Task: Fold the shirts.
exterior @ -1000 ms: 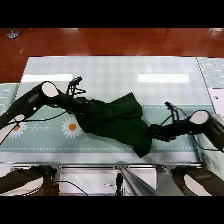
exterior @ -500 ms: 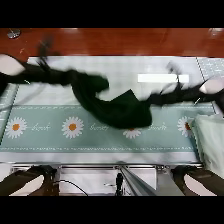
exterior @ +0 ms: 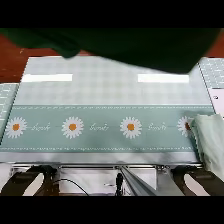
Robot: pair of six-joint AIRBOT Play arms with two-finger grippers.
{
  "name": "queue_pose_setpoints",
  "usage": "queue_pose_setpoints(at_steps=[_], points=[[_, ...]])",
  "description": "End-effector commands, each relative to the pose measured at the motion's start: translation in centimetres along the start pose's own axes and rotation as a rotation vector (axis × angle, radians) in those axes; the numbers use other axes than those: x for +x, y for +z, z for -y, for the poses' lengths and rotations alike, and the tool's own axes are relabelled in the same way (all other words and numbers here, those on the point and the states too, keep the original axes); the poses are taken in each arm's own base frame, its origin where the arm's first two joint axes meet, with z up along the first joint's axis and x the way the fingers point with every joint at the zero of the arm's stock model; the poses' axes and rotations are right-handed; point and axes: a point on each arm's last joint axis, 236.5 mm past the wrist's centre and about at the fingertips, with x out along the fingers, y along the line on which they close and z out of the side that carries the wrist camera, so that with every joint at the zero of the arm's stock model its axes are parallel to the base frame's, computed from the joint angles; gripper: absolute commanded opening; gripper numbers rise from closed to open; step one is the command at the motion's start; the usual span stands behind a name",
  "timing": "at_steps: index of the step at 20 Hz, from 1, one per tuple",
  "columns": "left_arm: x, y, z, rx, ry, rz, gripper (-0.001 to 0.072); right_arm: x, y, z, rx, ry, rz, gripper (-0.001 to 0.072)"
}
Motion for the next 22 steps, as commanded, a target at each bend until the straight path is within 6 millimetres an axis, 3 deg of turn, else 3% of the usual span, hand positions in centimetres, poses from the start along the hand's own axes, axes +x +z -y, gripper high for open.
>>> queue_pose_setpoints(at_steps=[1, 3, 5, 7, 10, 14, 17, 19, 22], points=[[-7.5, 0.3, 1.1, 0.099, 0.098, 0.016, 0.0027, -7.2, -0.3, -2.3, -0.091, -0.122, 0.046, 0.0023], [-9.4, -2.3, 2.0, 0.069, 0.091, -0.074, 0.0027, -8.8, -1.9, -3.6, -0.101, -0.117, 0.008, 0.0023], [-9.6, -6.0, 1.7, 0.033, 0.092, -0.210, 0.0027, -9.1, -4.3, -4.0, -0.074, -0.105, -0.081, 0.0023], [-8.8, -11.2, 0.4, -0.037, 0.108, -0.388, 0.0027, -7.9, -7.1, -3.5, -0.013, -0.082, -0.194, 0.0023], [-6.6, -19.0, -1.8, -0.154, 0.108, -0.594, 0.0027, -4.4, -13.9, -1.4, 0.123, -0.056, -0.404, 0.0023], [-1.5, -27.8, -4.9, -0.348, 0.103, -0.663, 0.0028, 2.9, -24.6, 4.5, 0.341, -0.129, -0.550, 0.0024], [2.3, -35.5, -7.7, -0.465, 0.146, -0.714, 0.0028, 8.4, -31.5, 10.8, 0.471, -0.278, -0.572, 0.0024], [4.9, -39.3, -8.5, -0.488, 0.173, -0.760, 0.0028, 11.4, -33.2, 14.6, 0.540, -0.346, -0.562, 0.0024], [10.2, -42.1, -9.1, -0.506, 0.194, -0.747, 0.0028, 15.2, -34.5, 20.3, 0.664, -0.410, -0.524, 0.0024]])
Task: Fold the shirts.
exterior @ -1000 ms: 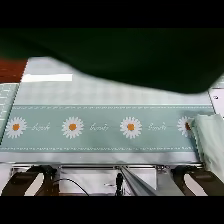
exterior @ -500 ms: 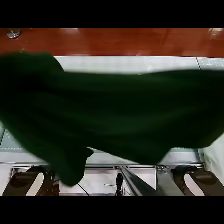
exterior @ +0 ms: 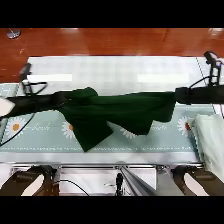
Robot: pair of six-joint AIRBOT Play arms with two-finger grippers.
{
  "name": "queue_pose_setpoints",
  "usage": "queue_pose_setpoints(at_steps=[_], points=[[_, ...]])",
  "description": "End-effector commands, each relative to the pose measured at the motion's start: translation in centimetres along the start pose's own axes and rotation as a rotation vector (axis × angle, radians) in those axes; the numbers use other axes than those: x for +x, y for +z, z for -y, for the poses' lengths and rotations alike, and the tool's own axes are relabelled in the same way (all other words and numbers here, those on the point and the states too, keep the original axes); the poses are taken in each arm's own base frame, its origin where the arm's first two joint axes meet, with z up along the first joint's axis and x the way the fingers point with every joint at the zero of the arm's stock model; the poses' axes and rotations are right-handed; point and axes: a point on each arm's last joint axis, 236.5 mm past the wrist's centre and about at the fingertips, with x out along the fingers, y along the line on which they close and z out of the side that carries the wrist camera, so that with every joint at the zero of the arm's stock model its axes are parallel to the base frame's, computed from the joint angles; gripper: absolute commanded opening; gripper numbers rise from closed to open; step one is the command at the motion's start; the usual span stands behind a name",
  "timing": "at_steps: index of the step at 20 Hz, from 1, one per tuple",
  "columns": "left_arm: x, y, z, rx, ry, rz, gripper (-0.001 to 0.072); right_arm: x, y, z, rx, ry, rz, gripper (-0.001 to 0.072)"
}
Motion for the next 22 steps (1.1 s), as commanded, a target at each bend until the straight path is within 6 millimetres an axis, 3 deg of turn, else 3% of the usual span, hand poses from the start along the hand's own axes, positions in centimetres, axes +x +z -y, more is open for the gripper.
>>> queue_pose_setpoints(at_steps=[1, 4, 5, 6, 7, 9, 12, 14, 15, 17, 18, 20, 22], points=[[6.9, 1.5, -0.9, -0.040, 0.025, 0.029, 0.0028, 6.1, 3.8, 5.2, 0.164, -0.049, 0.042, 0.0024], [9.9, 2.1, 0.5, -0.048, 0.011, -0.052, 0.0031, 8.8, 4.5, 7.9, 0.248, -0.056, -0.045, 0.0024], [10.2, 2.3, 1.0, -0.044, 0.003, -0.075, 0.0068, 9.3, 4.2, 8.2, 0.274, -0.043, -0.084, 0.0037], [10.1, 2.9, 1.4, -0.032, -0.003, -0.091, 0.0286, 9.5, 4.0, 8.3, 0.284, -0.024, -0.113, 0.0244], [9.6, 3.5, 1.5, -0.006, -0.002, -0.109, 0.0709, 9.2, 4.0, 8.4, 0.271, -0.009, -0.137, 0.0606], [6.8, 4.8, -0.6, 0.057, 0.067, -0.176, 0.0700, 6.9, 4.2, 10.0, 0.221, -0.026, -0.170, 0.0625], [1.8, 4.8, -8.3, 0.027, 0.255, -0.262, 0.0699, 2.8, 1.7, 16.4, 0.281, -0.157, -0.210, 0.0625], [0.3, 1.9, -12.8, -0.104, 0.302, -0.315, 0.0699, 2.3, -1.2, 19.0, 0.394, -0.173, -0.193, 0.0618], [0.5, -0.4, -13.9, -0.198, 0.280, -0.344, 0.0699, 2.8, -2.7, 19.5, 0.451, -0.156, -0.177, 0.0618], [2.4, -3.3, -14.0, -0.360, 0.168, -0.331, 0.0699, 4.7, -5.1, 18.5, 0.526, -0.067, -0.148, 0.0618], [3.6, -3.6, -13.2, -0.428, 0.091, -0.295, 0.0699, 5.6, -5.7, 17.5, 0.548, -0.016, -0.137, 0.0618], [5.6, -4.7, -11.8, -0.470, -0.006, -0.268, 0.0699, 6.8, -5.9, 15.5, 0.570, 0.074, -0.123, 0.0618], [7.1, -6.7, -11.3, -0.434, -0.009, -0.331, 0.0699, 7.1, -5.7, 14.7, 0.554, 0.095, -0.119, 0.0618]])
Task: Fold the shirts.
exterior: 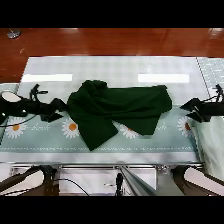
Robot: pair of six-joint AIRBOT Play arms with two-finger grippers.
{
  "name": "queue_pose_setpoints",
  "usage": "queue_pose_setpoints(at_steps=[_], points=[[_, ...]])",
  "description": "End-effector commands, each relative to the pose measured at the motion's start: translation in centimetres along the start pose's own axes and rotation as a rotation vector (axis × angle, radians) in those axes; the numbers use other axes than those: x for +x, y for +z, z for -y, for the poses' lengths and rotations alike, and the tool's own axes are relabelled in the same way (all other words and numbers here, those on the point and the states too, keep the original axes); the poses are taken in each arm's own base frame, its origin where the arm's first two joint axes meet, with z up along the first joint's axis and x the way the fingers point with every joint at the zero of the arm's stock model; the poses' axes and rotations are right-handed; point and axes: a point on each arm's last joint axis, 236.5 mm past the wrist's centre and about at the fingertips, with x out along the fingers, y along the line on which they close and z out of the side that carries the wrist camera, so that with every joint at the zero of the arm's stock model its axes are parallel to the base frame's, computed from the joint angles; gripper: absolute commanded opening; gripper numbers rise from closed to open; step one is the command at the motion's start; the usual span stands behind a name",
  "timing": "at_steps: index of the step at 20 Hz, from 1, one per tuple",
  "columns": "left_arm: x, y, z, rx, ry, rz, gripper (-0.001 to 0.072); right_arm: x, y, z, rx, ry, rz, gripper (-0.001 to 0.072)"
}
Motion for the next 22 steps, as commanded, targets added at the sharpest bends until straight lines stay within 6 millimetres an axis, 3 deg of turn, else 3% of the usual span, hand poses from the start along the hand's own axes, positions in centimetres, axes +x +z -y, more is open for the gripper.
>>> queue_pose_setpoints(at_steps=[1, 2, 4, 6, 7, 12, 14, 19, 20, 21, 22], points=[[3.1, -2.1, 0.9, 0.001, -0.086, -0.046, 0.0698, 1.0, -0.6, -1.2, 0.018, 0.083, 0.019, 0.0618], [3.7, -2.4, 1.5, 0.030, -0.096, -0.056, 0.0688, 1.0, -0.6, -1.2, 0.017, 0.079, 0.020, 0.0618], [4.4, -2.3, 2.0, 0.043, -0.095, -0.041, 0.0450, 1.0, -0.6, -1.0, 0.014, 0.074, 0.019, 0.0618], [4.7, -1.9, 2.5, 0.048, -0.100, -0.017, 0.0330, 1.0, -0.5, -1.0, 0.014, 0.073, 0.024, 0.0618], [4.7, -1.8, 2.6, 0.076, -0.101, -0.012, 0.0034, 1.1, -0.5, -1.0, 0.018, 0.075, 0.023, 0.0618], [4.7, -1.8, 2.8, 0.078, -0.106, -0.012, 0.0027, 4.2, -1.5, -2.2, 0.000, 0.088, -0.046, 0.0618], [4.7, -1.9, 2.8, 0.076, -0.108, -0.013, 0.0027, 5.8, -0.3, -3.6, 0.020, 0.110, -0.007, 0.0618], [4.7, -2.0, 2.8, 0.076, -0.110, -0.019, 0.0028, 7.8, 2.4, -6.9, 0.014, 0.162, 0.005, 0.0595], [4.7, -2.0, 2.9, 0.077, -0.111, -0.018, 0.0027, 8.1, 2.7, -7.3, 0.005, 0.165, -0.001, 0.0393], [4.5, -1.9, 3.0, 0.080, -0.114, -0.012, 0.0027, 7.9, 3.0, -7.9, -0.014, 0.175, -0.003, 0.0030], [3.9, -1.6, 3.7, 0.096, -0.127, -0.004, 0.0028, 7.2, 3.5, -9.0, -0.046, 0.191, 0.001, 0.0024]])
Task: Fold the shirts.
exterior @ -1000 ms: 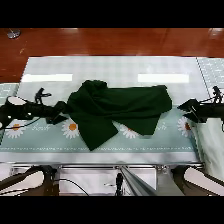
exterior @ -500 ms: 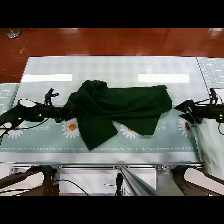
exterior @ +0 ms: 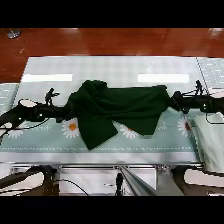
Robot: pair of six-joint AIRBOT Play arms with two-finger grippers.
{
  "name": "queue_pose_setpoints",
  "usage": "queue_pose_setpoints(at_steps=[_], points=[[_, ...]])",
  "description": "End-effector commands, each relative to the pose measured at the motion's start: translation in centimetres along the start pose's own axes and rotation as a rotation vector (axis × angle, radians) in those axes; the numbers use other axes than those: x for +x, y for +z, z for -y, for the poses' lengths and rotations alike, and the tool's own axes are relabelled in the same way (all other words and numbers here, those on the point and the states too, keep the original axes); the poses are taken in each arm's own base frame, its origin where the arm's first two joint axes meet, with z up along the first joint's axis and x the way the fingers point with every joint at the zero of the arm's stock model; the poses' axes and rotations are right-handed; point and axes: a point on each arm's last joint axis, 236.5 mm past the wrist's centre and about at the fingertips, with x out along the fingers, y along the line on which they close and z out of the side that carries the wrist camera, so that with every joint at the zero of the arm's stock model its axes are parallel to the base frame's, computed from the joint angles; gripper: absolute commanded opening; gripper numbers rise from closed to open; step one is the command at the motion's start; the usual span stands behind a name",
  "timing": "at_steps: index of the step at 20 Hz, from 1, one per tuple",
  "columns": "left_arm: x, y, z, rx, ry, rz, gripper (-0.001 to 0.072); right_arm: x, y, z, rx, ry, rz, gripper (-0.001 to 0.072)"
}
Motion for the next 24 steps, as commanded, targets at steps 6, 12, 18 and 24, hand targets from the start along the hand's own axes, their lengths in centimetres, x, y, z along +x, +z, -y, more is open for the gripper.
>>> queue_pose_setpoints(at_steps=[6, 12, 18, 24], points=[[-16.1, 9.7, 20.9, 0.344, -0.335, 0.445, 0.0027, -13.8, 8.6, -20.2, -0.439, 0.217, 0.229, 0.0023], [-40.2, 3.9, 37.8, 0.819, -0.459, 0.935, 0.0026, -36.6, -1.8, -36.1, -0.930, 0.318, 0.619, 0.0023], [-51.4, -6.4, 38.2, 1.010, -0.191, 1.308, 0.0026, -47.1, -14.2, -34.7, -1.080, 0.127, 0.913, 0.0023], [-57.5, -14.9, 34.5, 1.047, 0.060, 1.573, 0.0026, -49.8, -20.7, -31.6, -1.023, 0.054, 0.984, 0.0023]])
